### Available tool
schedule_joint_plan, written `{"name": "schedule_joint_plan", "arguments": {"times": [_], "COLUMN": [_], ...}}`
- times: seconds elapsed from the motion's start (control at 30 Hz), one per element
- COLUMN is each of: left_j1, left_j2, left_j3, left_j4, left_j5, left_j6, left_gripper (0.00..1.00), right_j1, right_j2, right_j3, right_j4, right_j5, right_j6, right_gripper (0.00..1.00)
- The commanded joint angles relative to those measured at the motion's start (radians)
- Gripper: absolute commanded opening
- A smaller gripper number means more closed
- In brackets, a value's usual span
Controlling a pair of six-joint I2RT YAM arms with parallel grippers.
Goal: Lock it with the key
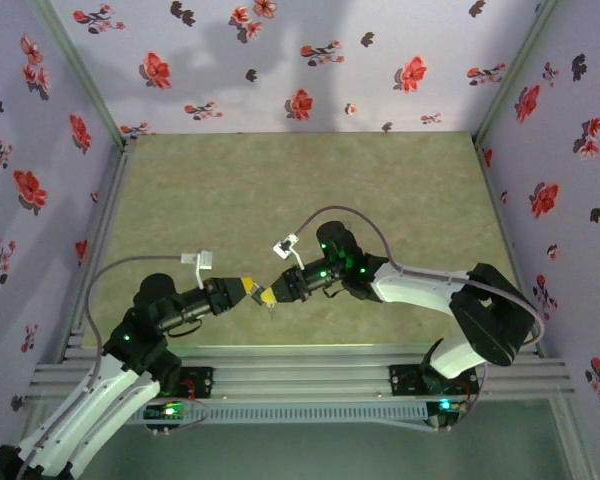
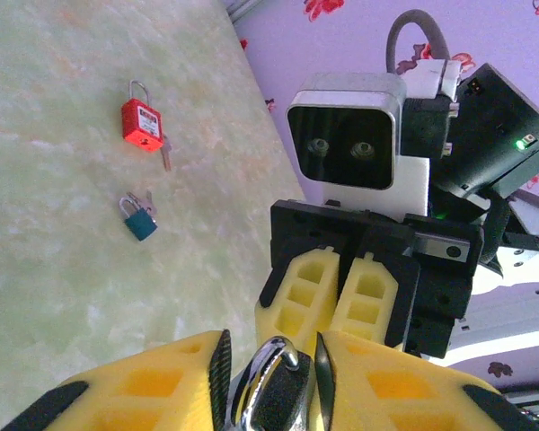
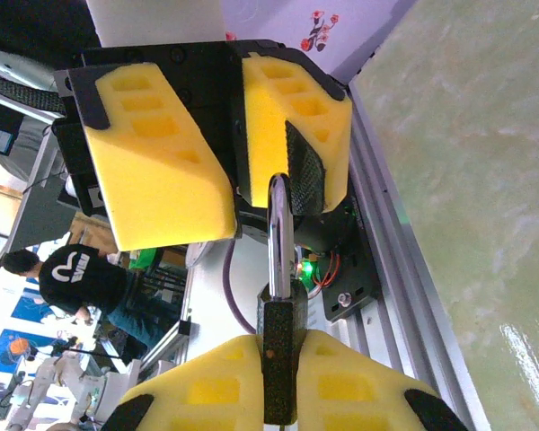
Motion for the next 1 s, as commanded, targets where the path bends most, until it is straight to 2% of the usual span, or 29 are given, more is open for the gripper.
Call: {"name": "schedule_joint_plan", "arguments": {"times": [0.0, 0.43, 0.77, 0.97], "left_j1": [0.010, 0.011, 0.011, 0.011], "left_j2": [-0.018, -0.040, -0.047, -0.054], "left_j3": [0.017, 0.006, 0.009, 0.009], "left_j4": [-0.002, -0.007, -0.019, -0.027], "left_j5": [0.016, 0.026, 0.028, 0.034], "left_j6": [0.021, 0.018, 0.025, 0.031], "left_gripper": [0.32, 0.23, 0.12, 0.03], "right_j1": [0.003, 0.003, 0.002, -0.001], "right_j2": [0.009, 0.008, 0.011, 0.010], "right_j3": [-0.002, -0.017, -0.031, -0.052], "right_j4": [0.042, 0.108, 0.195, 0.315], "right_j5": [-0.032, -0.050, -0.075, -0.095], "right_j6": [0.009, 0.050, 0.112, 0.195], "right_gripper": [0.00, 0.00, 0.00, 0.00]}}
